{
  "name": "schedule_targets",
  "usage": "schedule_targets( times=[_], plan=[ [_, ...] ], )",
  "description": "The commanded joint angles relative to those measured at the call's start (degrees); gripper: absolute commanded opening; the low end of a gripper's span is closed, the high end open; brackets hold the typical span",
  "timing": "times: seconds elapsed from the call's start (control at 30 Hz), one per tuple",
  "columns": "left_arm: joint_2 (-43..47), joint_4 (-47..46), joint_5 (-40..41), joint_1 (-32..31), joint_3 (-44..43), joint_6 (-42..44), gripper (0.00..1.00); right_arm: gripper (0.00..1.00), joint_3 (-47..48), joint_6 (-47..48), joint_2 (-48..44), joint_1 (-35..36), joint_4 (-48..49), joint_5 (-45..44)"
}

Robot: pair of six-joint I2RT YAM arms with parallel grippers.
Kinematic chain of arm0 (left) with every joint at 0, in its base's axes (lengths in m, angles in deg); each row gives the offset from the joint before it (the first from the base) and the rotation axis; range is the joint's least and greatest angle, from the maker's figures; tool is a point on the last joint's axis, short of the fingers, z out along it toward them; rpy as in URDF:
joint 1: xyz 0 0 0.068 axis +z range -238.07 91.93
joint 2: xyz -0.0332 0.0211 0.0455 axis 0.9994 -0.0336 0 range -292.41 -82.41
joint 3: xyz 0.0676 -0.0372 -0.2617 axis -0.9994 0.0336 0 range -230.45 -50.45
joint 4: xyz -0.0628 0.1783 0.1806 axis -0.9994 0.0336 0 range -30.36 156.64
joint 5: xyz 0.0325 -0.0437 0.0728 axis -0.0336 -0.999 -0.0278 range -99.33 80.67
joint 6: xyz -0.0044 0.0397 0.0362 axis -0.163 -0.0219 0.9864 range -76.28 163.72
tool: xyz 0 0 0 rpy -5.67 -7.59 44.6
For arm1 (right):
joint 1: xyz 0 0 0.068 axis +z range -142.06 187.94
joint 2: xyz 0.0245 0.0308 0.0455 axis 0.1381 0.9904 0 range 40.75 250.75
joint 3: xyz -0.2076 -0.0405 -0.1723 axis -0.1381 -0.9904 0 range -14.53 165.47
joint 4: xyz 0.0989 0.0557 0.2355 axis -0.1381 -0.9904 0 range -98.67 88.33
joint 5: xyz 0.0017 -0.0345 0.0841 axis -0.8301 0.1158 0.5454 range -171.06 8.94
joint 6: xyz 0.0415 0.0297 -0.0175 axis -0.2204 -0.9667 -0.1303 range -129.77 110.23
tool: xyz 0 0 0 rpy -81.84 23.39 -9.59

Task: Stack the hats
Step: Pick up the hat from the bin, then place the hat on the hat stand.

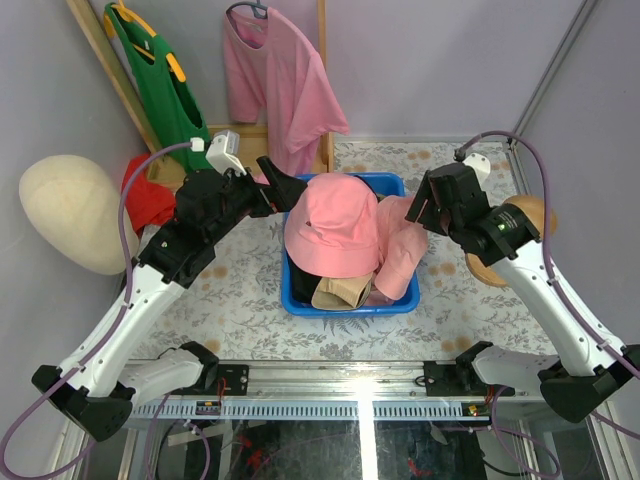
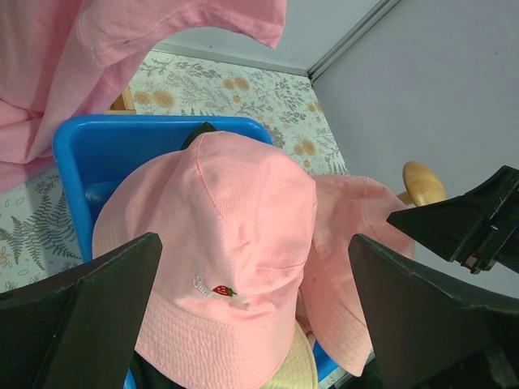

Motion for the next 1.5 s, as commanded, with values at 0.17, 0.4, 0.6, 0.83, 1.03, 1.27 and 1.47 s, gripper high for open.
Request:
schedule_targets(
  times=[0.17,0.4,0.6,0.83,1.03,1.27,1.47],
  plan=[
    [0.7,-0.5,0.4,-0.2,1.1,2.4,0.99,0.17,-0.8,0.5,2.1,0.3,3.8,2.2],
    [1.0,-1.3,0.8,-0.2,1.8,3.1,0.99,0.0,3.9,2.5,1.3,0.3,3.8,4.4],
    [1.1,-1.9,1.0,-0.2,1.8,3.5,0.99,0.0,13.2,4.9,2.8,0.3,0.1,4.6],
    [0.9,-2.0,1.0,-0.2,0.4,3.6,0.99,0.0,21.5,6.5,4.4,0.3,-3.8,3.7],
    [0.7,-2.1,0.6,-0.2,-0.8,3.6,0.99,0.0,34.4,11.0,6.8,0.4,-10.8,-6.3],
    [0.1,-2.1,-0.1,-0.2,-2.0,3.6,0.99,0.0,49.3,16.2,9.9,0.3,-17.6,-18.1],
    [-0.1,-2.5,-1.1,-0.2,-2.1,3.5,0.99,0.0,51.7,19.2,9.4,0.3,-18.3,-28.2]
  ],
)
